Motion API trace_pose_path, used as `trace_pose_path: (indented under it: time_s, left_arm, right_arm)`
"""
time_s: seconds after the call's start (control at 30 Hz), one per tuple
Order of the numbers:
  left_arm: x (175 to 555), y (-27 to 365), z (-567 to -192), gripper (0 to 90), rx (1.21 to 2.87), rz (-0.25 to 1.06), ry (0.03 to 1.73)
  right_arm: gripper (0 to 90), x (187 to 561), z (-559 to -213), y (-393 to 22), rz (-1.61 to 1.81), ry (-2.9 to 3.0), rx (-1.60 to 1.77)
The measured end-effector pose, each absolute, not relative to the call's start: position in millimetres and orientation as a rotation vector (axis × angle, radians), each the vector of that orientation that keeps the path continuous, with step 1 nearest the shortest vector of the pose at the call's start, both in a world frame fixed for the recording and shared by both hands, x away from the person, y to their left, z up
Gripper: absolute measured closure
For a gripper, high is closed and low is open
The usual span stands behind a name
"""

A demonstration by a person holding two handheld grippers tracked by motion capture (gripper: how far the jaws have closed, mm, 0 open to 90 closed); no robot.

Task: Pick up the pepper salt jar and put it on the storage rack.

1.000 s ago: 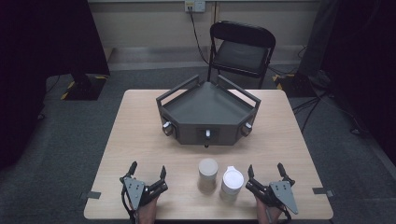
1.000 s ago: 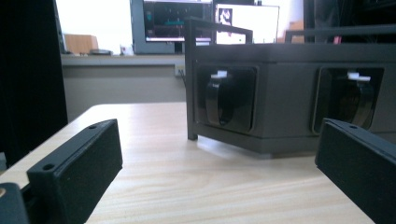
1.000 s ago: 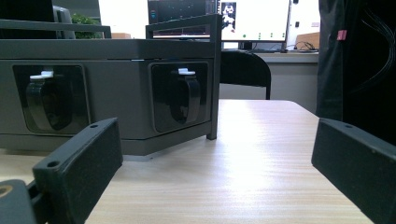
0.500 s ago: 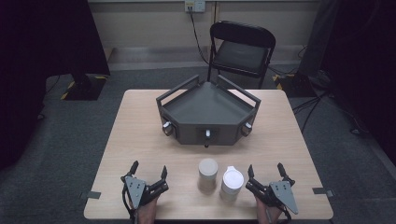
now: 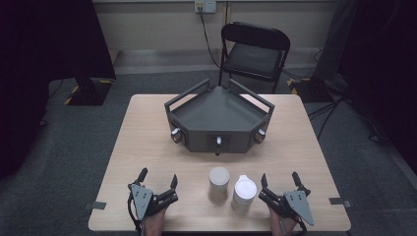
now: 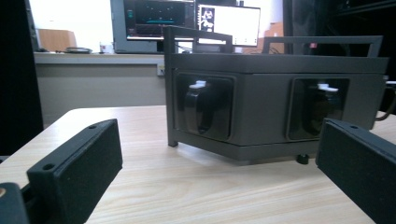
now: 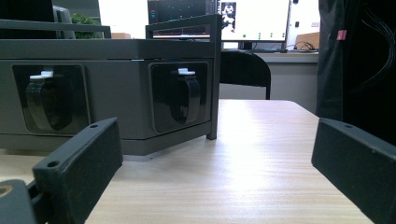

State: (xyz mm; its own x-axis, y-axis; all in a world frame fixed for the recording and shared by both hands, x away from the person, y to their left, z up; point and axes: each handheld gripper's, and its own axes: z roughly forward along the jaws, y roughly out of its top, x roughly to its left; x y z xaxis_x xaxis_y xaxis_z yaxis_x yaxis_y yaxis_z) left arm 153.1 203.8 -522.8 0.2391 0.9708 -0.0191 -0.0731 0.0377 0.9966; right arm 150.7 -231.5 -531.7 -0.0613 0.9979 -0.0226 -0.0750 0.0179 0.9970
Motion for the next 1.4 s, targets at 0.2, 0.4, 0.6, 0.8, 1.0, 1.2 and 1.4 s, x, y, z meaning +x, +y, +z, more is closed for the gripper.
trace_pose_path:
  time_s: [0.2,0.4,0.6,0.8,1.0,1.2,1.4]
  left_arm:
    - [152,202,-516,0.0,1.259,1.019,0.965]
    - [155,201,-511,0.0,1.272,0.983,0.934]
    - [154,195,-504,0.0,1.282,0.964,0.904]
    - [153,191,-494,0.0,1.287,0.953,0.871]
    - [157,190,-483,0.0,1.315,0.912,0.828]
    - [161,187,-479,0.0,1.321,0.864,0.793]
    - [164,180,-473,0.0,1.334,0.834,0.76]
  right_arm:
    - [0.6,151,-532,-232,1.274,1.209,1.109]
    - [0.6,151,-532,-232,1.274,1.209,1.109]
    - [0.6,151,-532,-231,1.273,1.209,1.109]
    - [0.6,151,-532,-231,1.272,1.207,1.11]
    - [0.6,151,-532,-231,1.272,1.207,1.11]
    - [0.6,151,-532,-231,1.271,1.206,1.111]
    - [0.6,151,-532,-231,1.271,1.206,1.111]
